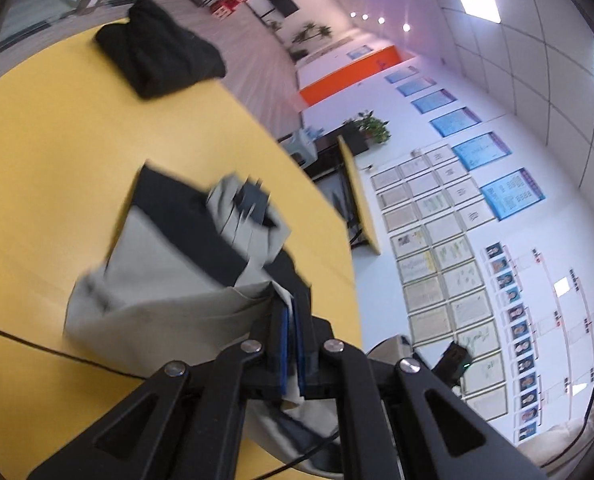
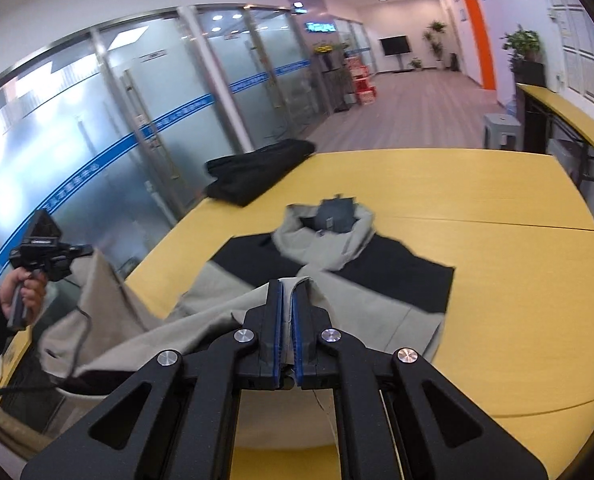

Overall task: Fold clothes
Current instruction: 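Lift the hem with both grippers and fold it toward the collar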

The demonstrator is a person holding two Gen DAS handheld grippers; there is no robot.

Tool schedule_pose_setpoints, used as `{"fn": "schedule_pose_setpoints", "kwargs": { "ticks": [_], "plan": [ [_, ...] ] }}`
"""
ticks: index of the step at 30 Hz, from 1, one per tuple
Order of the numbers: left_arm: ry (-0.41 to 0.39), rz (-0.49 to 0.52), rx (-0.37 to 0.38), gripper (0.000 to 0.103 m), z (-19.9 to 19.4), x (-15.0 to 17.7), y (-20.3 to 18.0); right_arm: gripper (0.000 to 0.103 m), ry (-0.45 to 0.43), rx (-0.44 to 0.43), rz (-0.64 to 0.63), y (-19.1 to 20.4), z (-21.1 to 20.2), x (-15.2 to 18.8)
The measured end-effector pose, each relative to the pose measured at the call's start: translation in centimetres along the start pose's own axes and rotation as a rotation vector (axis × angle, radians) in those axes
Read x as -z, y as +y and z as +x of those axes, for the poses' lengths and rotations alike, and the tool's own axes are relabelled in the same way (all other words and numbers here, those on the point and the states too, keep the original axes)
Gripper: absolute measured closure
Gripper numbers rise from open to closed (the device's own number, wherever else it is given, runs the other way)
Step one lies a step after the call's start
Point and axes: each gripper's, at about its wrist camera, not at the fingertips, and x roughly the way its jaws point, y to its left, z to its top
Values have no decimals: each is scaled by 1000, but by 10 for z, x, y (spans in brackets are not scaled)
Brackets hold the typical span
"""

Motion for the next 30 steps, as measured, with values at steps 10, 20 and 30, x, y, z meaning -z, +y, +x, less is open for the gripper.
{"fn": "schedule_pose_setpoints", "kwargs": {
  "ticks": [10, 20, 30],
  "plan": [
    [-10, 1, -69, 100, 133, -109, 68, 100, -26, 149, 94, -95, 93, -39],
    [40, -13, -186, 100, 253, -155, 150, 100, 71, 203, 202, -213, 183, -16],
    [71, 125, -190, 99, 252, -158, 149, 66, 123, 161, 129, -223, 202, -5]
  ]
}}
